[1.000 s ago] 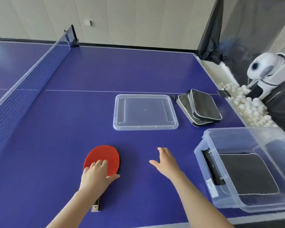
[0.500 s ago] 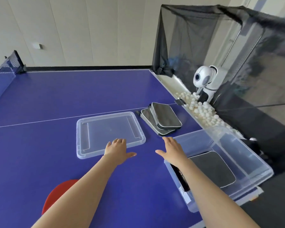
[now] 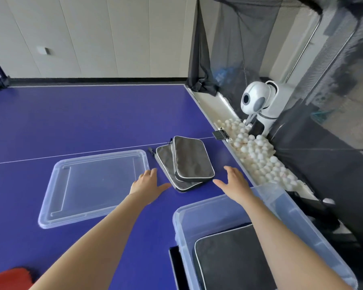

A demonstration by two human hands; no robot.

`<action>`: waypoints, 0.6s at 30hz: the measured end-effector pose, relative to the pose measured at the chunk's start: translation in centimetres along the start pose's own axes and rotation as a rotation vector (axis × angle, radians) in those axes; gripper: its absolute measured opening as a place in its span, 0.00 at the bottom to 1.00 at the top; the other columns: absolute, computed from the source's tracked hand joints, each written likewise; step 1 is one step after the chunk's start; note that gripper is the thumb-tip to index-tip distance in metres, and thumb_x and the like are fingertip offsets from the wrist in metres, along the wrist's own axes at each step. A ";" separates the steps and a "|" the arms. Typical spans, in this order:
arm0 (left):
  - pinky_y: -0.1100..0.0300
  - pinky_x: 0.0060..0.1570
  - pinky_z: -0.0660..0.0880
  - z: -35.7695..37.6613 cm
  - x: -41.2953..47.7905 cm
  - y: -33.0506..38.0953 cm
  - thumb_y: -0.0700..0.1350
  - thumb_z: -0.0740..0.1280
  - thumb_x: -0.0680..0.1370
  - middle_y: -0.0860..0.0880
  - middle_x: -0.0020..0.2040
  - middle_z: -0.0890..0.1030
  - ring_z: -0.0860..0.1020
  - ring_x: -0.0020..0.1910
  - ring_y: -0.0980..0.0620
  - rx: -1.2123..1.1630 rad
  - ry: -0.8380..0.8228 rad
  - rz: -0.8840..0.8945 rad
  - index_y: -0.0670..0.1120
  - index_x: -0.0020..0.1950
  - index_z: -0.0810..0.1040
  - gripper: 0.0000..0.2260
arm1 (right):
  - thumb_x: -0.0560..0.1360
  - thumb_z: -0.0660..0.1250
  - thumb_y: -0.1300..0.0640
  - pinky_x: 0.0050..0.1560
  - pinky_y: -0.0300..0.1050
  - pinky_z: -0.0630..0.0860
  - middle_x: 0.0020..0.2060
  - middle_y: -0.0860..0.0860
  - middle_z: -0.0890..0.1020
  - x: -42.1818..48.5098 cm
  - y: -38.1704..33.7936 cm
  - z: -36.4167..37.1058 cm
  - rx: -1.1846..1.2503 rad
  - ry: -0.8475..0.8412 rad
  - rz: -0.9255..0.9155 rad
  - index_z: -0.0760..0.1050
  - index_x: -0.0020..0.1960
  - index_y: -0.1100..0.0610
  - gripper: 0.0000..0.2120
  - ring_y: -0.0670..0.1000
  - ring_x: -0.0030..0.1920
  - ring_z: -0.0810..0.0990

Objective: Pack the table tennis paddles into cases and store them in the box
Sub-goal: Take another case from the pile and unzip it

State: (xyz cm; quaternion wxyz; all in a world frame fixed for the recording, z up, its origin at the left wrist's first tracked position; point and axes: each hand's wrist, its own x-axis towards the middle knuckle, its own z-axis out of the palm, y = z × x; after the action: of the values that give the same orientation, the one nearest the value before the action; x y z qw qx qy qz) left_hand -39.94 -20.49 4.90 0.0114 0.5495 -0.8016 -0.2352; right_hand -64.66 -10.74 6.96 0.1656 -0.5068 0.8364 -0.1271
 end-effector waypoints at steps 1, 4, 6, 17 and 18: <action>0.47 0.62 0.70 0.5 1.3 0.9 0.63 0.60 0.77 0.46 0.71 0.66 0.67 0.69 0.44 -0.036 -0.003 -0.022 0.45 0.74 0.58 0.33 | 0.77 0.63 0.45 0.68 0.54 0.64 0.73 0.56 0.63 1.5 1.1 -0.2 0.043 -0.019 0.017 0.57 0.75 0.60 0.33 0.56 0.73 0.61; 0.46 0.63 0.70 2.0 5.4 3.0 0.62 0.62 0.76 0.44 0.71 0.66 0.68 0.68 0.43 -0.158 -0.019 -0.094 0.45 0.75 0.56 0.35 | 0.77 0.63 0.46 0.70 0.54 0.64 0.73 0.56 0.63 6.2 4.0 -0.3 0.165 -0.074 0.059 0.56 0.75 0.59 0.33 0.56 0.73 0.62; 0.47 0.62 0.70 3.0 8.0 4.0 0.62 0.64 0.75 0.43 0.70 0.67 0.70 0.66 0.43 -0.244 -0.029 -0.144 0.45 0.75 0.56 0.36 | 0.77 0.64 0.46 0.70 0.53 0.65 0.73 0.57 0.63 9.1 5.3 0.0 0.234 -0.113 0.087 0.56 0.75 0.59 0.33 0.56 0.72 0.63; 0.49 0.63 0.71 7.7 19.6 5.0 0.58 0.70 0.73 0.44 0.71 0.67 0.71 0.66 0.43 -0.453 -0.014 -0.373 0.44 0.75 0.57 0.37 | 0.77 0.65 0.47 0.63 0.46 0.66 0.71 0.57 0.66 20.5 7.4 5.5 0.433 -0.332 0.157 0.54 0.76 0.57 0.34 0.55 0.70 0.67; 0.49 0.62 0.72 8.0 20.3 4.9 0.57 0.70 0.73 0.44 0.71 0.67 0.71 0.66 0.44 -0.457 -0.015 -0.382 0.45 0.75 0.58 0.37 | 0.77 0.65 0.47 0.64 0.46 0.66 0.71 0.57 0.66 21.2 7.3 6.1 0.439 -0.348 0.160 0.54 0.76 0.57 0.34 0.55 0.70 0.67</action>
State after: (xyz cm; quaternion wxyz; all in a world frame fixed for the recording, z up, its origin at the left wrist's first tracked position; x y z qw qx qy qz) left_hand -54.52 -34.12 -5.20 0.0846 0.6717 -0.6100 -0.4117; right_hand -77.18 -26.52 -4.52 0.4217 -0.4055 0.7852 -0.2030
